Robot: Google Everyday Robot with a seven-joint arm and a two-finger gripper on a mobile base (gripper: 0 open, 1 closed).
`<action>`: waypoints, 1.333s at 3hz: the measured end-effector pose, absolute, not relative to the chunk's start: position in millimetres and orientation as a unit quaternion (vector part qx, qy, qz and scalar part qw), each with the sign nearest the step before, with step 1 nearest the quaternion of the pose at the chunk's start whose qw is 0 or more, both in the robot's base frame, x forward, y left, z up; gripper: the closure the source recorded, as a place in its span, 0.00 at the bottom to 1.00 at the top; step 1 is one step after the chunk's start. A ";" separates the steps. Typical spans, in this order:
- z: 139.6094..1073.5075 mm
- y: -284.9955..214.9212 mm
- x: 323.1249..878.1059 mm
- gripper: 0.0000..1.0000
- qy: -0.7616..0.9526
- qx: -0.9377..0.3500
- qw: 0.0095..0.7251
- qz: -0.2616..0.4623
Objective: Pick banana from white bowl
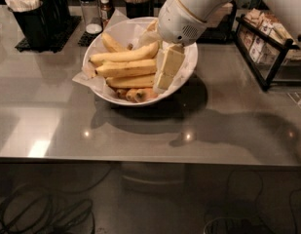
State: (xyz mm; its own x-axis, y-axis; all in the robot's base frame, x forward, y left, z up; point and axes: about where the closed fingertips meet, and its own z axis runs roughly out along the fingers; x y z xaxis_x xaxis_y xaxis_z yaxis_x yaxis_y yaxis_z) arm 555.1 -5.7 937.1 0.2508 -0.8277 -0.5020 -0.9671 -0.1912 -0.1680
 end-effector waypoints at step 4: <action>898.0 6.9 566.9 0.58 0.590 -0.748 0.232 0.195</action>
Offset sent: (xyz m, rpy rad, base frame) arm 0.0238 0.0257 -0.0210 0.0288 0.0326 0.0767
